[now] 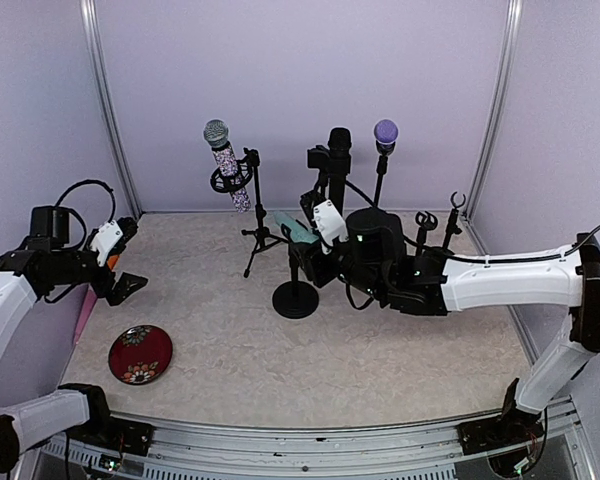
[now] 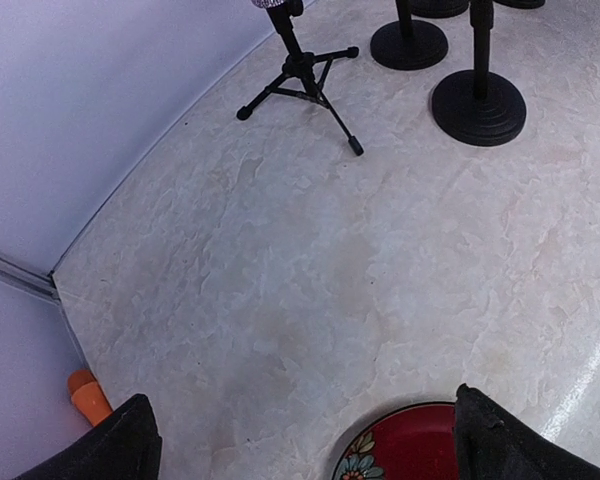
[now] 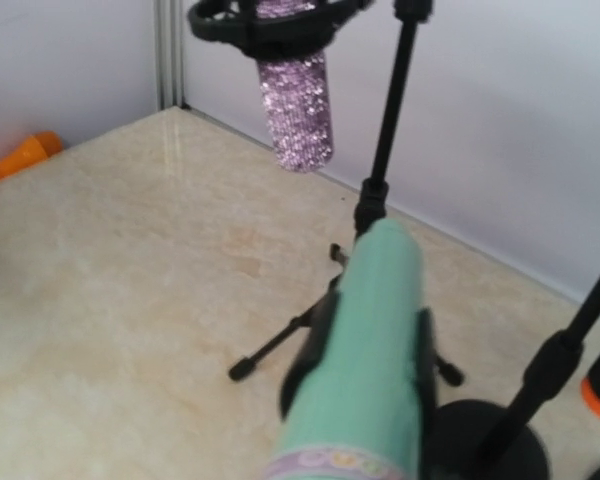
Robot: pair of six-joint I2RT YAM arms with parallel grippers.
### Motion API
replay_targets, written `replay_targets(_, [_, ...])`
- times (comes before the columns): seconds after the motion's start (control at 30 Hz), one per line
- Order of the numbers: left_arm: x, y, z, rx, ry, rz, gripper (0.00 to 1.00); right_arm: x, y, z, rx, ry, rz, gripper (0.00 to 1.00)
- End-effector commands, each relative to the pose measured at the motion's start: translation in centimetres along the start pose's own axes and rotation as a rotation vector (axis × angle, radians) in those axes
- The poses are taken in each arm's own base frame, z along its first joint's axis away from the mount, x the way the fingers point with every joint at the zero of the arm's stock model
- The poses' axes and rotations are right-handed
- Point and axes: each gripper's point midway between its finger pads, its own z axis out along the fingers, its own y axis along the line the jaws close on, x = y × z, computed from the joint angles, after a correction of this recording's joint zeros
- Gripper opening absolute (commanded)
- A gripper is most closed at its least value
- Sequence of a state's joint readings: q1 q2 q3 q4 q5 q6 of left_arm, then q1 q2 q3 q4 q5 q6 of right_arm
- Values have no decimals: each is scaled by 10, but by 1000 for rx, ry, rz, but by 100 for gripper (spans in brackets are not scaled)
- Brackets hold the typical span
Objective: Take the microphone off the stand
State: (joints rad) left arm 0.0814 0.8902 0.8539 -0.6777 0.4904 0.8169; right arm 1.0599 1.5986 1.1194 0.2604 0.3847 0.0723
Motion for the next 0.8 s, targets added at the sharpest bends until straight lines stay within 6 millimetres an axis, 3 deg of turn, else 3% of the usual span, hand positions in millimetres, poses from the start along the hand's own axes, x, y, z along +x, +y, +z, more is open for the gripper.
replay_targets(0.0, [-7, -3, 5, 10, -36, 9, 99, -11, 2, 6, -4, -20, 13, 39])
replay_targets(0.1, [-9, -3, 9, 13, -38, -7, 99, -11, 2, 5, -1, -17, 15, 27])
replay_targets(0.17, [-10, -4, 13, 19, -37, -18, 99, -10, 4, 5, -8, -11, 14, 28])
replay_targets(0.2, [-10, -4, 14, 24, -33, -22, 99, -10, 4, 6, -9, -7, 12, 32])
replay_targets(0.3, [-11, -7, 17, 34, -31, -20, 99, -5, 4, 6, -4, 10, 10, 64])
replay_targets(0.37, [-11, -8, 18, 35, -31, -21, 99, -1, 3, 7, 1, 20, 12, 67])
replay_targets(0.5, [-11, -10, 18, 39, -33, -18, 99, 6, 2, 7, 9, 33, 20, 58])
replay_targets(0.77, [-15, -11, 17, 37, -41, -14, 99, -2, 5, 6, -9, 7, 36, 23])
